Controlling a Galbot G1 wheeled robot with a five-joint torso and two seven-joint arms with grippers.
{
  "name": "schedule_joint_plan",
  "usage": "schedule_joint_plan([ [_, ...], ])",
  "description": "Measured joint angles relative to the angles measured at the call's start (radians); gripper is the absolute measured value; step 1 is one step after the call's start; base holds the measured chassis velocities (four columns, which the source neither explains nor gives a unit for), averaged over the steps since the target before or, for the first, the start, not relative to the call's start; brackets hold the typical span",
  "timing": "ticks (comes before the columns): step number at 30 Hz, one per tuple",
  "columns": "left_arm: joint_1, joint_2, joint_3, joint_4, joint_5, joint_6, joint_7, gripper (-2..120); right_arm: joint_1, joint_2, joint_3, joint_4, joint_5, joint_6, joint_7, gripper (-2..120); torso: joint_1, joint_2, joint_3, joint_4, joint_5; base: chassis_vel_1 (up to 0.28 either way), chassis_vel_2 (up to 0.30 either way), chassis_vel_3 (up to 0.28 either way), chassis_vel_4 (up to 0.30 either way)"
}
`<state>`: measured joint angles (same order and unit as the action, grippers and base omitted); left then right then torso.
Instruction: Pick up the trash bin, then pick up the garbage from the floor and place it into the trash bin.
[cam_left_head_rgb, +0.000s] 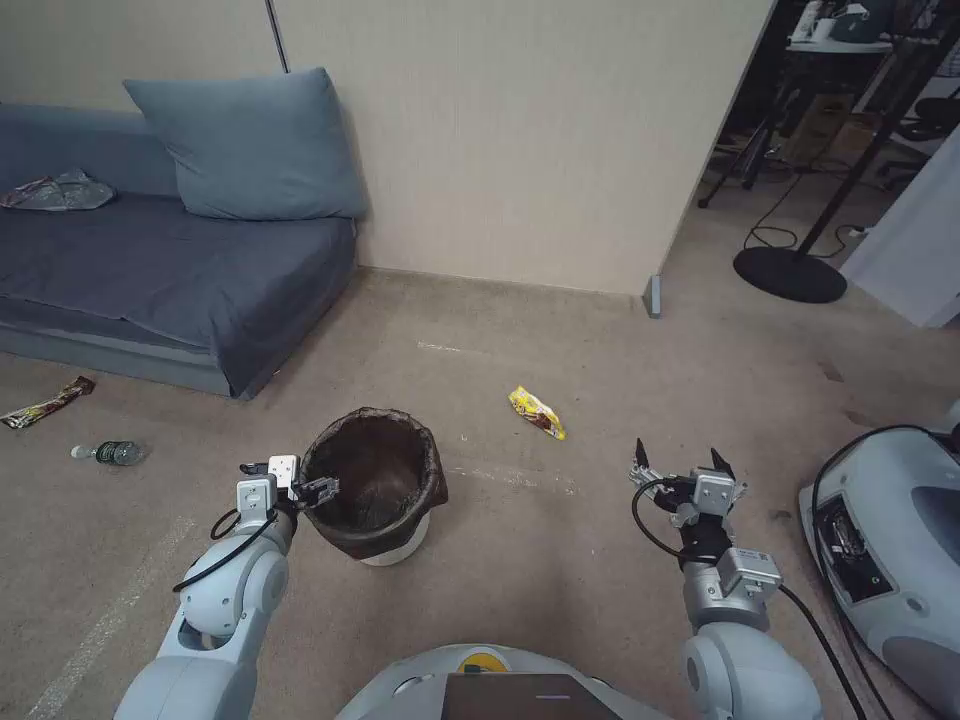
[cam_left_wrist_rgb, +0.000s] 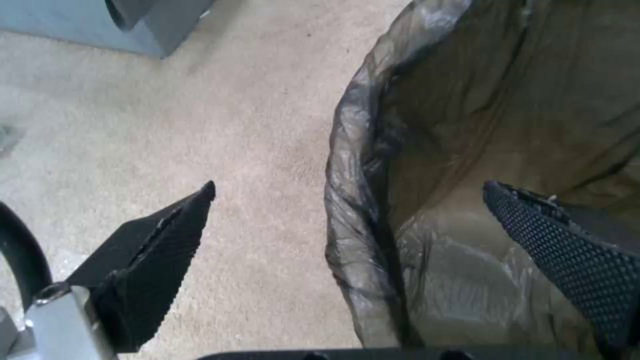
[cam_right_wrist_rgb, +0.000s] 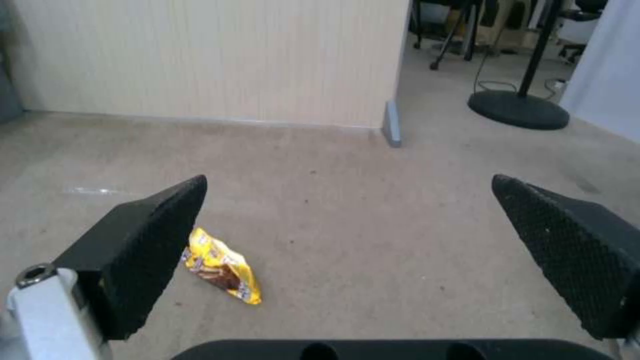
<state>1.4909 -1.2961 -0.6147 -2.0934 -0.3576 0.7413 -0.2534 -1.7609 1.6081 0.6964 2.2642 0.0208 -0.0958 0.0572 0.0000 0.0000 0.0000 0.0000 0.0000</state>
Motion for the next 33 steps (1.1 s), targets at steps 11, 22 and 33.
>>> schedule_joint_plan([
  [11,-0.019,-0.005,0.006,0.054,0.001,-0.003,0.000,100,0.000,0.000,0.001,-0.009,-0.003,0.003,0.004,100,0.000,0.000,0.000,0.0000,0.0000,0.000,0.000,0.000,0.000],
  [22,-0.018,-0.010,0.013,0.069,0.020,-0.005,0.006,84,0.003,0.000,-0.001,-0.017,-0.002,0.006,0.013,100,0.000,0.000,0.000,0.0000,0.0000,0.000,0.000,0.000,0.000],
  [33,-0.023,-0.016,0.019,0.095,0.022,-0.008,0.004,44,0.003,0.000,-0.003,-0.020,0.000,0.006,0.015,100,0.000,0.000,0.000,0.0002,0.0005,0.000,0.000,0.000,0.000],
])
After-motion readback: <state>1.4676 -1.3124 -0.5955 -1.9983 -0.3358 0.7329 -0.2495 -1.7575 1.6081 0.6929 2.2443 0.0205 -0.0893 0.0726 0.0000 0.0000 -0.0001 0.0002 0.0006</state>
